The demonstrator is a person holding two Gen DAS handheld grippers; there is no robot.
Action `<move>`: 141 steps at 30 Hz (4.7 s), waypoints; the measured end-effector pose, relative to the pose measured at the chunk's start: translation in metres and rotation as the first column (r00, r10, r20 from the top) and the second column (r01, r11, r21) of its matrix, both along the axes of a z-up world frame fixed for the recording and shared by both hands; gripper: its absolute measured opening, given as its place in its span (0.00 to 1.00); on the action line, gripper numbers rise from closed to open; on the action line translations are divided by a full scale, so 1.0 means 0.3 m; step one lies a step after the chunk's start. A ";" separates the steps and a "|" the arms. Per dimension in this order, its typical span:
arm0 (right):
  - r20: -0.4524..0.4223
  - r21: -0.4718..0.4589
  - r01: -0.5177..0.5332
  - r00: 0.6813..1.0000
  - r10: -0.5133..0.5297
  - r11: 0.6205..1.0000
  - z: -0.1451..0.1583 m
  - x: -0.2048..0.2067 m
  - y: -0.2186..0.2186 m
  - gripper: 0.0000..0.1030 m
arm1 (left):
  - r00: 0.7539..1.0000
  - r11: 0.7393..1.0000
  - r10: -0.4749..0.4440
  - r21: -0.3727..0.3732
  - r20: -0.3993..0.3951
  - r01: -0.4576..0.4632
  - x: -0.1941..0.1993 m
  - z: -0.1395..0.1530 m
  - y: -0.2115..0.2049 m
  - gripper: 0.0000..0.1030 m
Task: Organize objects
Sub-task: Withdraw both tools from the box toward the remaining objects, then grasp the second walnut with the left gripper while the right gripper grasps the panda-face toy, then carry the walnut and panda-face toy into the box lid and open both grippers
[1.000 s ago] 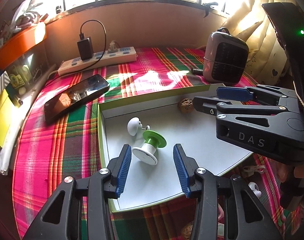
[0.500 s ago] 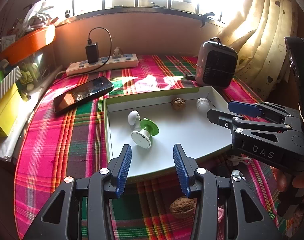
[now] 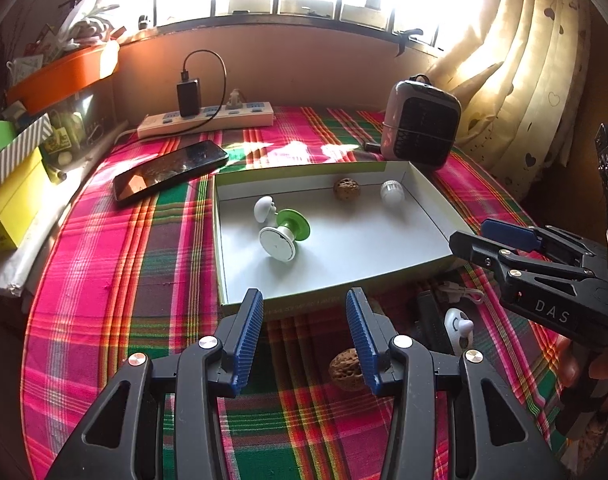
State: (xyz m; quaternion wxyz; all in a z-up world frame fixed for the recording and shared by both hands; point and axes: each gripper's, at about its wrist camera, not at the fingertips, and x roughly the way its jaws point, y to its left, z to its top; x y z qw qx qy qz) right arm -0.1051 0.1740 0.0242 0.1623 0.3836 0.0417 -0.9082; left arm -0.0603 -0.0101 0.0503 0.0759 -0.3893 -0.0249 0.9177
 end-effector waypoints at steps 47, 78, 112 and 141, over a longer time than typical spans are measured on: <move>0.086 -0.001 -0.080 0.993 0.079 0.997 -0.151 0.146 0.004 0.54 | 0.988 0.993 -0.100 0.081 0.119 0.090 0.030 -0.118 0.035 0.44; 0.086 0.085 -0.064 0.995 0.057 0.994 -0.170 0.111 0.007 0.53 | 0.989 0.994 -0.083 0.074 0.120 0.075 -0.015 -0.129 0.016 0.45; 0.077 0.083 -0.072 0.995 0.066 0.994 -0.165 0.116 0.011 0.44 | 0.986 0.995 -0.104 0.020 0.127 0.103 0.008 -0.143 0.041 0.26; 0.073 0.071 -0.066 0.995 0.061 0.995 -0.159 0.115 0.018 0.44 | 0.987 0.995 -0.101 0.013 0.124 0.100 0.012 -0.141 0.038 0.26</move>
